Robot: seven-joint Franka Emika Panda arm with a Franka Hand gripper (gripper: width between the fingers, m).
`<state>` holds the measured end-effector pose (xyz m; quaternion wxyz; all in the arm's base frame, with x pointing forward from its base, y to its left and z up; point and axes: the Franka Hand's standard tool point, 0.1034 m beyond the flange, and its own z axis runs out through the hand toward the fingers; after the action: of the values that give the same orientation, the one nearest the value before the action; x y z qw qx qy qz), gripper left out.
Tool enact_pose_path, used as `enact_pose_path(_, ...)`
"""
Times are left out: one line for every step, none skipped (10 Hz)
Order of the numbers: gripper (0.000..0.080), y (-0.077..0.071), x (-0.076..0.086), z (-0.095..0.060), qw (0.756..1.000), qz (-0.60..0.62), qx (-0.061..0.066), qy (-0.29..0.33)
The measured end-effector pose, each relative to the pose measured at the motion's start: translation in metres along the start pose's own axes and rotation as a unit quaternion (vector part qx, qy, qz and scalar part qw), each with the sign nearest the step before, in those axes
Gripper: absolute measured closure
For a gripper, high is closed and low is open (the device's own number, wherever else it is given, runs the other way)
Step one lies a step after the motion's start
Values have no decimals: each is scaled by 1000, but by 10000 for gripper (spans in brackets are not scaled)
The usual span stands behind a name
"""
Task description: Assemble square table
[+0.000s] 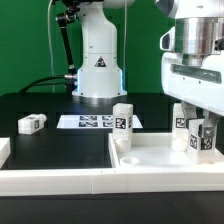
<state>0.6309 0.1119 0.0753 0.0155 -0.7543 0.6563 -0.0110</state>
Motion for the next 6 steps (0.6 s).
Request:
enact_pose_path(508,0,0,0,1000,8,0,0)
enact_pose_path(508,0,0,0,1000,24,0,0)
enact_pose_path(423,0,0,1,1000,17,-1,1)
enact_pose_path(277,0,-1,1,1000,-2,-1,0)
enact_pose_path(277,1,-4,1,1000,-26,1,2)
enact_pose_path(172,1,-9,1,998,-67,6,2)
